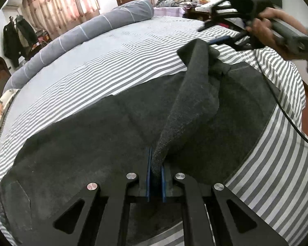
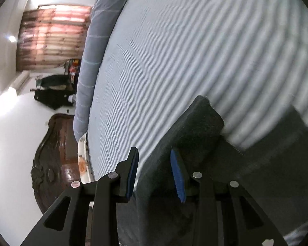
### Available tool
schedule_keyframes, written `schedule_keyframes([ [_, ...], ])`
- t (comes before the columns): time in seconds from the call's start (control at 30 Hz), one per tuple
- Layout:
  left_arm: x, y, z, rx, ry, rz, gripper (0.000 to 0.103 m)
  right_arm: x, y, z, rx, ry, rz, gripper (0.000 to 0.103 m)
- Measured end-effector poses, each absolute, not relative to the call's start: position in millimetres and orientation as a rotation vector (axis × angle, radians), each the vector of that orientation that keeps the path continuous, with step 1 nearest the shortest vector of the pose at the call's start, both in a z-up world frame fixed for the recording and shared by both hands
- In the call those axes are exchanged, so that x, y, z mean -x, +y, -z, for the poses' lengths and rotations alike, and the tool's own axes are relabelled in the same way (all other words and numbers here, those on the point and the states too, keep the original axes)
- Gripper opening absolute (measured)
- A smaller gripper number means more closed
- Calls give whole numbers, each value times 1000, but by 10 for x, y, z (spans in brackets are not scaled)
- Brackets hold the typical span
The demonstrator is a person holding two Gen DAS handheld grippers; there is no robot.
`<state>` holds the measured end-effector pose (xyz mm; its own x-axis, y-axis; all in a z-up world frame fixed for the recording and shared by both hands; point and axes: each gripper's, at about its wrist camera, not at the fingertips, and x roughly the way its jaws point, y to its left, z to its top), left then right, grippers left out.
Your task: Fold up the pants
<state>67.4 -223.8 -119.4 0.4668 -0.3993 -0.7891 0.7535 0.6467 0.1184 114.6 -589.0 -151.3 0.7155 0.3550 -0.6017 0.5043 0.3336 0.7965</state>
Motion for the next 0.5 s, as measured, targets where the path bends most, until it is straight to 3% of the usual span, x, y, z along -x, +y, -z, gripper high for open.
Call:
schedule_keyframes([
  [0.2, -822, -2182, 1207, -443, 842, 725, 8, -1340, -5832, 1520, -1170, 867, 108, 32],
  [0.5, -1100, -2076, 1216, -368, 871, 678, 8, -532, -5922, 1713, -1221, 856, 157, 32],
])
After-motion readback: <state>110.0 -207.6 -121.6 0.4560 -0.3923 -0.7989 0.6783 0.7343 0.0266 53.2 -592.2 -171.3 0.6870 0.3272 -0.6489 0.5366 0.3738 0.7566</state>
